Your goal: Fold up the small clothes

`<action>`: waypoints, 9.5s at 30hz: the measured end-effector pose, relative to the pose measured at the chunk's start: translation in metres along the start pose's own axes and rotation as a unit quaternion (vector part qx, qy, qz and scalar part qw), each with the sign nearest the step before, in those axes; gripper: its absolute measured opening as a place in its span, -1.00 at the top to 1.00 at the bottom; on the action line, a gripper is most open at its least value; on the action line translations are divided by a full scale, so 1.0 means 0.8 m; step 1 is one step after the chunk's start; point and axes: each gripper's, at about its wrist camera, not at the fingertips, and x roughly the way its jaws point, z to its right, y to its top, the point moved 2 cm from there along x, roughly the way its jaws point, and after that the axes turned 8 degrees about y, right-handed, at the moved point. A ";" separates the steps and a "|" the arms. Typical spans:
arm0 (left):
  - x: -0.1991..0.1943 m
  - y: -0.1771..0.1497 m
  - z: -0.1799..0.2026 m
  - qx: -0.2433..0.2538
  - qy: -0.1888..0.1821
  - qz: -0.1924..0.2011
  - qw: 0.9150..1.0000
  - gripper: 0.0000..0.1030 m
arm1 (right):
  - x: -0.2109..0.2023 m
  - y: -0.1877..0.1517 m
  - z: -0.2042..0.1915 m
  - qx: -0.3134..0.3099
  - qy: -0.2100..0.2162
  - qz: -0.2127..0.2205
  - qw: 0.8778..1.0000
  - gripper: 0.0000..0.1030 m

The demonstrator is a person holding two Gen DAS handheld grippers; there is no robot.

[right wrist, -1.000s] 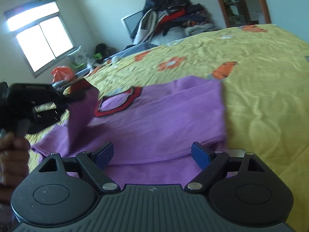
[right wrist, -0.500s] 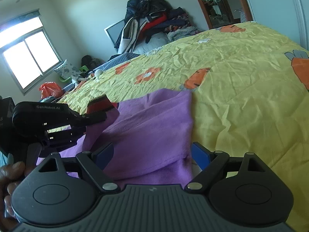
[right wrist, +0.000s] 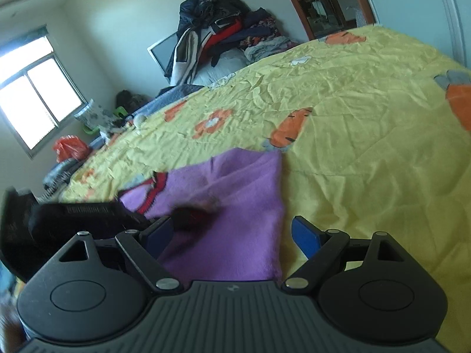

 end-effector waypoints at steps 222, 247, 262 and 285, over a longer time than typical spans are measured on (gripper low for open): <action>-0.338 -0.179 -0.408 0.035 -0.095 0.098 0.990 0.97 | -0.132 -0.145 -0.012 -0.042 0.177 -0.103 0.978 0.14; -0.369 -0.047 -0.265 0.076 -0.178 0.223 0.955 0.97 | -0.136 -0.034 0.008 0.038 0.236 0.034 0.970 0.87; -0.388 -0.055 -0.343 0.004 -0.143 0.225 0.964 -0.50 | -0.153 -0.053 0.008 -0.055 0.100 -0.005 0.993 -0.46; -0.339 -0.101 -0.305 0.040 -0.123 0.119 0.984 0.41 | -0.207 -0.155 -0.077 -0.233 0.019 -0.096 0.967 0.46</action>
